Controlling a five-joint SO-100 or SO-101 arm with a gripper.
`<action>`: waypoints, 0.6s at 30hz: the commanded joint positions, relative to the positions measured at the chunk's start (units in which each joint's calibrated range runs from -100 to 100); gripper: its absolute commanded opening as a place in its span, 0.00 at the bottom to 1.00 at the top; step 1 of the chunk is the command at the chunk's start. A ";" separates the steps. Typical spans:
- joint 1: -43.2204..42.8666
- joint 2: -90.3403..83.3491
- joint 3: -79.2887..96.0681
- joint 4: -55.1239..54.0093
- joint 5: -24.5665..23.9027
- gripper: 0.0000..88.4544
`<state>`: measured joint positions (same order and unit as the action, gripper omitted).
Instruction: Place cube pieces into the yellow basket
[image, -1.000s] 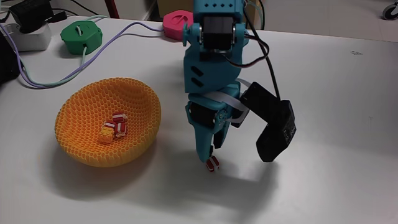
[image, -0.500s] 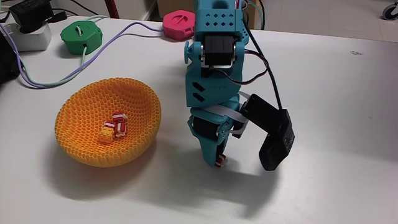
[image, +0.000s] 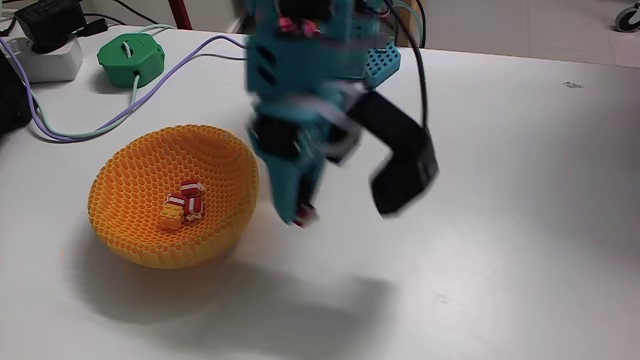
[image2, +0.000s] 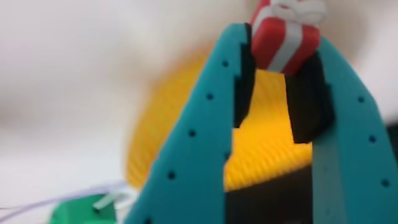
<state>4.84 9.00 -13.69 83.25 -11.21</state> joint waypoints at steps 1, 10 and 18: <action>8.40 -11.46 -7.63 4.93 3.57 0.00; 23.59 -16.10 14.99 -3.32 11.28 0.29; 17.25 -24.82 20.96 -12.96 17.14 0.20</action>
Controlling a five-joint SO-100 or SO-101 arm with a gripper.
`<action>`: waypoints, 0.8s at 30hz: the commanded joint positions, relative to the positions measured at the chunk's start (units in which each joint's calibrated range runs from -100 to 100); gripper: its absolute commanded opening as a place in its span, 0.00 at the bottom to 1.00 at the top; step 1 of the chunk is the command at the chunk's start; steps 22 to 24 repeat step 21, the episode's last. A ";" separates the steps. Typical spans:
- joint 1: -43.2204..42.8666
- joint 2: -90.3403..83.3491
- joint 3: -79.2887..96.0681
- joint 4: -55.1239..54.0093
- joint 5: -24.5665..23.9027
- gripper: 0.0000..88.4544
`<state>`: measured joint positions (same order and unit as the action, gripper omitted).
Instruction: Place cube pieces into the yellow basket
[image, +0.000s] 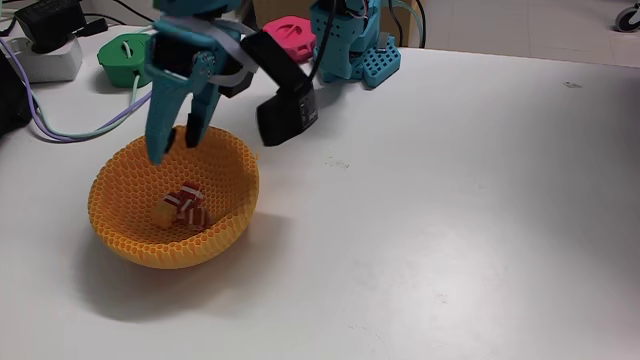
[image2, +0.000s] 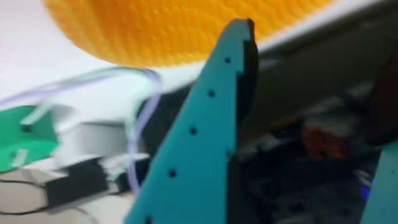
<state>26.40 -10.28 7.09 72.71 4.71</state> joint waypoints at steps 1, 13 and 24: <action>-7.02 -6.29 0.18 -3.29 2.25 0.02; -33.02 -26.46 44.18 -34.40 0.93 0.00; -38.05 -51.18 66.14 -30.57 -0.39 0.00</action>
